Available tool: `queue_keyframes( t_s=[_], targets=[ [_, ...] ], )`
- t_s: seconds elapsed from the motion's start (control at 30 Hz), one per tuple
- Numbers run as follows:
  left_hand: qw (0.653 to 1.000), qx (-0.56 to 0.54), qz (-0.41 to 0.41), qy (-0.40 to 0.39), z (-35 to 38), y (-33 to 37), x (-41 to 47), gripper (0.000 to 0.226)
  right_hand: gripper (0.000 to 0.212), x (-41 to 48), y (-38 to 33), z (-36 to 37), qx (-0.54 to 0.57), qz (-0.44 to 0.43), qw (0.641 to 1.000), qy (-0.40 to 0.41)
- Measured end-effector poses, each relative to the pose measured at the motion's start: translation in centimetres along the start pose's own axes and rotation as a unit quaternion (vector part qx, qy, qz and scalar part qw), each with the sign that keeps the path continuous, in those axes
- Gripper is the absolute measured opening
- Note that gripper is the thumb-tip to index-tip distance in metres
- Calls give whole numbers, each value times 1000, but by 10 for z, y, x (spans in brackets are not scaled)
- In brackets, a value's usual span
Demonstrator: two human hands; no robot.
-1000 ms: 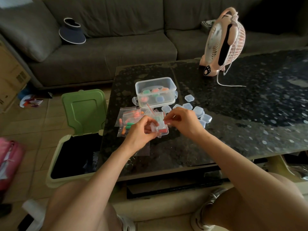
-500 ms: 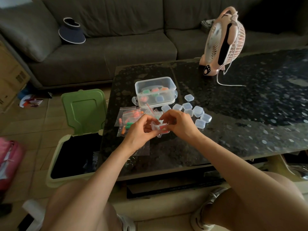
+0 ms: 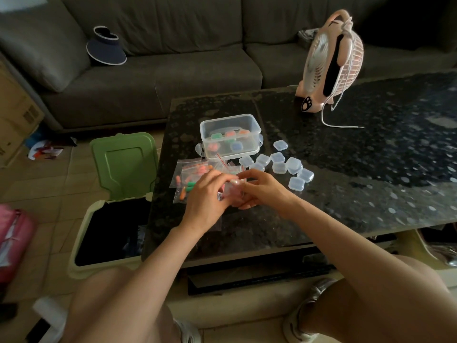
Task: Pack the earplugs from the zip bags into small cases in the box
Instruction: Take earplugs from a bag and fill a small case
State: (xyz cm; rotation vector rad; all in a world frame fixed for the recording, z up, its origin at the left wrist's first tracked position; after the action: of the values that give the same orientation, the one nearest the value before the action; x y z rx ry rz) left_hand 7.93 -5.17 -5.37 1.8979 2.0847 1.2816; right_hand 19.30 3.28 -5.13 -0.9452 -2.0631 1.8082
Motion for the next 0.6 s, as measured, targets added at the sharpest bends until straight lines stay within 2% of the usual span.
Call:
queue_keyframes(
  t_s=[0.13,0.2,0.27,0.33,0.37,0.43,0.5,0.6],
  targets=[
    [1000,14,-9,4,-2,1,2,49,37,3,2,-5,-38,-9,998,51],
    [997,3,-64,33,-7,-7,4,49,38,4,1,-11,-30,-9,996,84],
    [988,-12,-132,82,-15,-23,3,40,37,5,-1,-17,-7,-10,993,113],
    [972,23,-209,101,-22,-44,1,28,35,7,-4,-21,8,-17,992,124],
    [962,59,-251,88,-23,-53,-1,29,35,8,-6,-21,11,-18,992,127],
    [939,106,-325,35,-22,-68,-7,45,34,10,-8,-22,11,-10,991,136],
    [916,128,-380,-25,-16,-73,-13,76,28,13,-10,-21,17,-2,990,140],
    [903,128,-406,-62,-10,-70,-16,107,11,17,-13,-15,46,-3,990,130]
  ],
)
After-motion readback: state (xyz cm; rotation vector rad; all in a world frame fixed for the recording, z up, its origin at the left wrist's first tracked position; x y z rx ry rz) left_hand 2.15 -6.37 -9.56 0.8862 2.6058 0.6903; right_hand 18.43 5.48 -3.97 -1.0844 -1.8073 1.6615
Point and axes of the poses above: each hand's wrist, its own x-axis towards the middle knuckle, its own z-axis out of the palm, y = z × x, the point moved 4 cm from there along x, towards the middle knuckle, and after that the axes turned 9 degrees about -x, right-handed, at the moved point
